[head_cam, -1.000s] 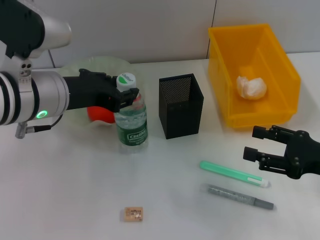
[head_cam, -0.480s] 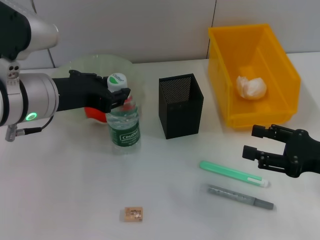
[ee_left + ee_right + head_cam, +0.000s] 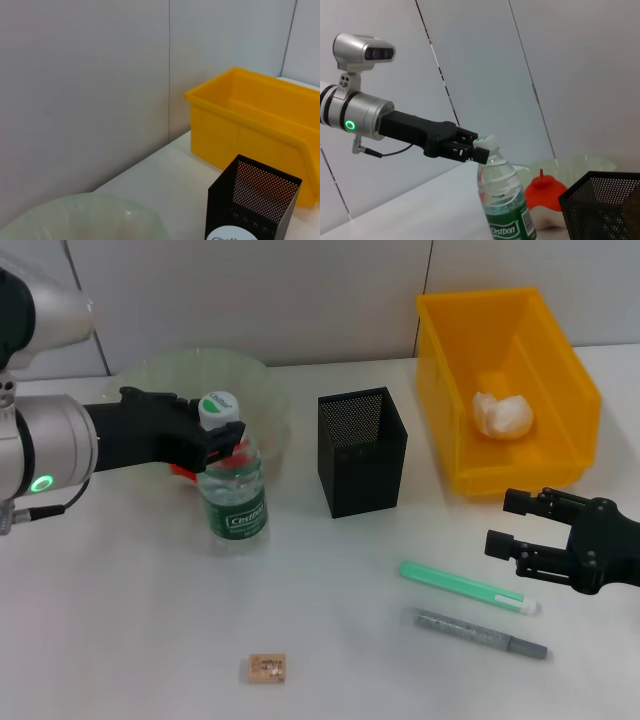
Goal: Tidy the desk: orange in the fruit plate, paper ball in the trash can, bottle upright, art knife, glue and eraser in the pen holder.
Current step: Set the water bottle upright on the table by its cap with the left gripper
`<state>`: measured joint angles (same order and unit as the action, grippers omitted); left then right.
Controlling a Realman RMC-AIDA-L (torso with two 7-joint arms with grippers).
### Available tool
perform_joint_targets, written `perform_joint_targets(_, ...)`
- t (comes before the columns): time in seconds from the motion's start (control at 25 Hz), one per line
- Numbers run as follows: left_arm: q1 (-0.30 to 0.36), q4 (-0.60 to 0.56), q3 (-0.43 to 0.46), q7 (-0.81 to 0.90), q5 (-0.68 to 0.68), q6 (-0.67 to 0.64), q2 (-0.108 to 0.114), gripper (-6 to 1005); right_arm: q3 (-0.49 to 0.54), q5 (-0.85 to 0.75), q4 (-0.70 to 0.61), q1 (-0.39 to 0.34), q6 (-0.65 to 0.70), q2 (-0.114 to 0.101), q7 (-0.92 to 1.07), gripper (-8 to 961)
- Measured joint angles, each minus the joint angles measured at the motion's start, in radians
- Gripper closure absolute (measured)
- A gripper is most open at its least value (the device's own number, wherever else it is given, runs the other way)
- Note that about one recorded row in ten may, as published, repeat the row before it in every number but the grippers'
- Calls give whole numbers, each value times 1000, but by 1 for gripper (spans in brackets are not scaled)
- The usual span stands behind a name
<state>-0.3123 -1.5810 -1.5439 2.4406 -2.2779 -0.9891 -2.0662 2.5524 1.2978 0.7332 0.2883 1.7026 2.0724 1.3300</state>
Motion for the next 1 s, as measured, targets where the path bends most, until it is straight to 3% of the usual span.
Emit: perform_joint_targets(1.0,59,-50,6,-13,-6,-13,0,558,-8,0,0,0,0,2,2,194)
